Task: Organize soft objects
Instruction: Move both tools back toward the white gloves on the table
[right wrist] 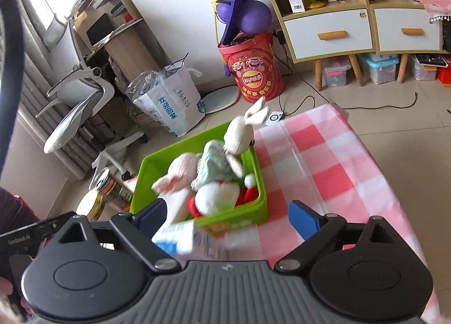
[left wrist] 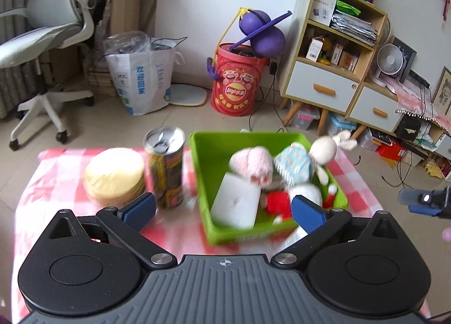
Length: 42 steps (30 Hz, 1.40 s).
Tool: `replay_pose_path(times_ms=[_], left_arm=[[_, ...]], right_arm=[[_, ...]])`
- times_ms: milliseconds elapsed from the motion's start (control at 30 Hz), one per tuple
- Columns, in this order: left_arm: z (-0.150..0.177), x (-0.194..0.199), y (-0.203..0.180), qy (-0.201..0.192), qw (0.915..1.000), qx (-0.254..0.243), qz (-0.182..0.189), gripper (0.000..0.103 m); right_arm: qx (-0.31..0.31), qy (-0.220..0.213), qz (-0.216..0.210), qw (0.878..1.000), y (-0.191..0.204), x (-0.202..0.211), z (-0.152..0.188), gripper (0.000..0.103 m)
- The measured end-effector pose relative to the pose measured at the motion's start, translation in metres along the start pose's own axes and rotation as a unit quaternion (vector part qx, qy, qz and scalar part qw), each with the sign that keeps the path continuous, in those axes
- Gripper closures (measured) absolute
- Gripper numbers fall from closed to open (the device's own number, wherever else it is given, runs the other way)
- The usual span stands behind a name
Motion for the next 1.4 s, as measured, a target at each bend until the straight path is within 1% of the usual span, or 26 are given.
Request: replay_pose_path(times_ms=[100, 200, 367, 533, 633, 767, 867, 1033, 1400], left_arm=[[0.019, 0.021, 0.007, 0.002, 1.0000, -0.003, -0.008, 0.005], [0.038, 0.039, 0.017, 0.003, 0.9999, 0.008, -0.011, 0.005], [0.069, 0.062, 0.030, 0.006, 0.9995, 0.018, -0.025, 0.005], [0.093, 0.068, 0.040, 0.012, 0.9990, 0.018, -0.039, 0.005], [0.105, 0.071, 0.047, 0.014, 0.9991, 0.021, -0.035, 0.005], [0.117, 0.071, 0.053, 0.018, 0.9992, 0.008, -0.035, 0.005], [0.120, 0.071, 0.059, 0.016, 0.9994, 0.006, -0.032, 0.005], [0.124, 0.071, 0.068, 0.014, 0.9993, 0.003, -0.035, 0.005], [0.132, 0.059, 0.078, 0.020, 0.9992, -0.013, -0.033, 0.005]], right_arm=[[0.007, 0.005, 0.000, 1.000, 0.008, 0.014, 0.015, 0.032], [0.015, 0.013, 0.000, 1.000, 0.019, 0.025, 0.034, 0.032], [0.031, 0.026, -0.004, 0.999, 0.036, 0.033, 0.067, 0.031], [0.057, 0.034, -0.002, 0.998, 0.051, 0.030, 0.099, 0.031], [0.085, 0.043, 0.010, 0.995, 0.064, 0.025, 0.117, 0.031], [0.108, 0.054, 0.019, 0.993, 0.074, 0.016, 0.134, 0.031], [0.118, 0.053, 0.028, 0.991, 0.081, 0.012, 0.141, 0.031], [0.113, 0.045, 0.040, 0.992, 0.087, 0.008, 0.143, 0.031], [0.131, 0.070, 0.043, 0.988, 0.100, -0.008, 0.158, 0.031]])
Point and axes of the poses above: each gripper's, at about its wrist camera, not at the fingertips, and x roughly against the way its jaws point, y to its left, z to its underside, the point moved 2 cm from there along -x, roughly the way its jaws point, and after that the axes turned 6 degrees about -y, right-handed, at the moved point
